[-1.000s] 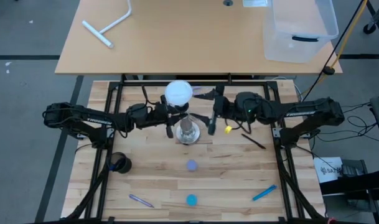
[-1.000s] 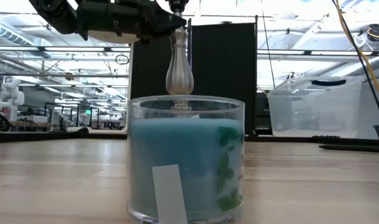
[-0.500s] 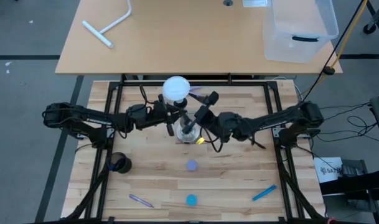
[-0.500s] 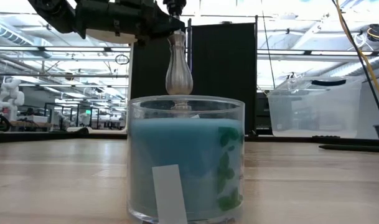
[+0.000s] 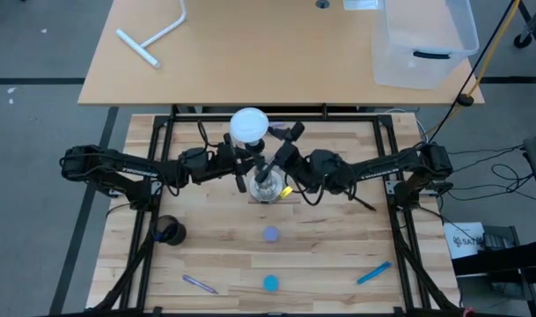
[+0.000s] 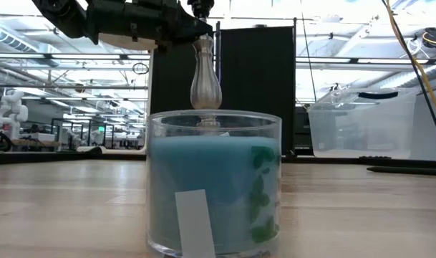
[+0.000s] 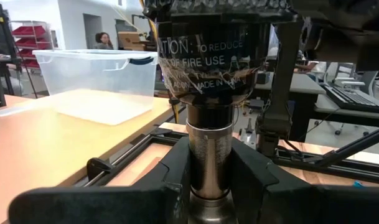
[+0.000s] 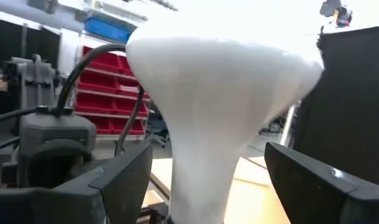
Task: Screw lightbulb
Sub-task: Remove the lightbulb from the silver lamp socket
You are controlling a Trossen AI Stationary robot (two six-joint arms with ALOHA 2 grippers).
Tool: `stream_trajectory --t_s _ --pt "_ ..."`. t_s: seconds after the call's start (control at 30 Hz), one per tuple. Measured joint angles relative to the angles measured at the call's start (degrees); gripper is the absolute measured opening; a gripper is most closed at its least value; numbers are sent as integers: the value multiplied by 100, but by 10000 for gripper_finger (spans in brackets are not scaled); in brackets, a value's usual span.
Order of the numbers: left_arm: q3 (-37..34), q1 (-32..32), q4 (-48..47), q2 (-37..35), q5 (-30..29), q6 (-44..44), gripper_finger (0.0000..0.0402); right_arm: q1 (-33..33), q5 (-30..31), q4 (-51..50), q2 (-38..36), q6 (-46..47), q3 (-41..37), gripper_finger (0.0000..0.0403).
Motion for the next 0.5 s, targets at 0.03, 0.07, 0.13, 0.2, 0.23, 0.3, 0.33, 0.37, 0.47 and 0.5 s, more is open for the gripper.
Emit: stream_trajectory --t_s 0.03,0.07,0.13,0.2,0.23,0.3,0.33,0.37,0.47,0.5 --pt "0 1 0 0 -1 0 76 -30 -117 55 0 -8 0 302" --pt "0 1 0 0 -1 0 76 -53 -250 120 0 -8 0 302" --pt "0 2 0 0 -1 2 76 -107 -439 170 0 31 22 302" --pt "0 2 0 0 -1 4 76 -165 -509 21 0 51 106 302" --pt "0 4 0 0 -8 8 76 -199 -600 -42 0 66 128 302" --pt "0 2 -2 -2 -28 17 76 -253 -837 -80 0 163 156 302" --pt "0 2 -1 -2 -32 19 76 -282 -980 -98 0 199 164 300" --pt "0 2 0 -2 -34 20 76 -312 -1104 -115 0 226 177 299" --pt "-2 2 -11 -2 -25 29 76 -375 -1320 -181 -5 241 186 285" --pt "-4 2 -13 -2 -7 37 76 -398 -1412 -252 -17 268 187 278"
